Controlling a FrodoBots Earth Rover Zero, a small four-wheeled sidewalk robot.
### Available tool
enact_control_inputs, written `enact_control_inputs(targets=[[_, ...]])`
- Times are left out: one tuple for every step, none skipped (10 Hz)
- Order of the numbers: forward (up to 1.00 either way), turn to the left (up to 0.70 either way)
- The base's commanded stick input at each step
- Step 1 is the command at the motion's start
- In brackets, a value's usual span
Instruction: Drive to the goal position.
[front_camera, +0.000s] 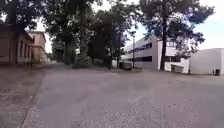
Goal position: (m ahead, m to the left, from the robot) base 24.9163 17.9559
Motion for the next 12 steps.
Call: enact_control_inputs(targets=[[0.85,0.34],[0.85,0.34],[0.85,0.0],[0.85,0.0],[0.85,0.0],[0.85,0.0],[0.85,0.0],[0.85,0.0],[0.85,0.0],[0.85,0.0],[0.85,0.0],[0.85,0.0]])
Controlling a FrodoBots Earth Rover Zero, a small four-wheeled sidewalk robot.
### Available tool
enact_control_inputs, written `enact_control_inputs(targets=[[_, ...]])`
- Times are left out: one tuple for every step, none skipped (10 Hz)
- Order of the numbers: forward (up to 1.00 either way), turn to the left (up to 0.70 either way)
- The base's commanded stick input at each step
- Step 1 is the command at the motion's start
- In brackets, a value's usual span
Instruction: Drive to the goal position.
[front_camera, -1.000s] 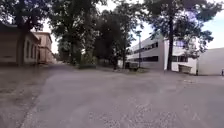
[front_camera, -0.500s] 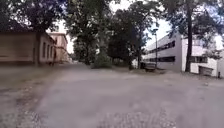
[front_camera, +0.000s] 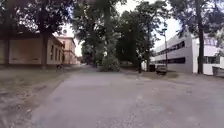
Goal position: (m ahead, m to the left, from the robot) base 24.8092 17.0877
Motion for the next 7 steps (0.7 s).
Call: enact_control_inputs(targets=[[0.85,0.0],[0.85,0.0],[0.85,0.25],[0.85,0.34],[0.85,0.34],[0.85,0.34],[0.85,0.34]])
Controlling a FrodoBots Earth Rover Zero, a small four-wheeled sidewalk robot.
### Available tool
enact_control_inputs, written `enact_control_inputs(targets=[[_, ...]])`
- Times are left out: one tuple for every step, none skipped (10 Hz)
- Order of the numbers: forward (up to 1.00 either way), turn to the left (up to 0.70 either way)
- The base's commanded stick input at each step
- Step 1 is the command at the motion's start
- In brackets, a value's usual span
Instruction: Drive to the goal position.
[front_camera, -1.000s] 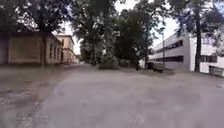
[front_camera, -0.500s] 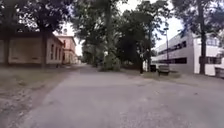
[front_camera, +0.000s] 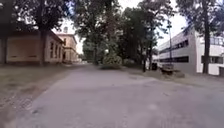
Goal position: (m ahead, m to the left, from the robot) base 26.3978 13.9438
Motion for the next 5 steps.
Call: enact_control_inputs(targets=[[0.85,0.34],[0.85,0.22],[0.85,0.0],[0.85,0.0],[0.85,0.0]])
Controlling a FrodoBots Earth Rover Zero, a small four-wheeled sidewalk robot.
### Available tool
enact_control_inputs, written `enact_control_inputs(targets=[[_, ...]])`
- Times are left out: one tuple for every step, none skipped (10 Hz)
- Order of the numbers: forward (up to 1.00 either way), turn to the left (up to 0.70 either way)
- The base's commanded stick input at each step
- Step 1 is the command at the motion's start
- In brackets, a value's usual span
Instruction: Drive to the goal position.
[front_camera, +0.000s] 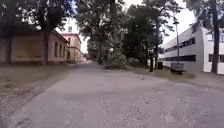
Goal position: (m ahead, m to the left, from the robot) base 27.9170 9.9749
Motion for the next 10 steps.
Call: enact_control_inputs(targets=[[0.85,0.0],[0.85,0.0],[0.85,0.0],[0.85,0.0],[0.85,0.0],[0.85,0.0],[0.85,0.0],[0.85,0.0],[0.85,0.0],[0.85,0.0]])
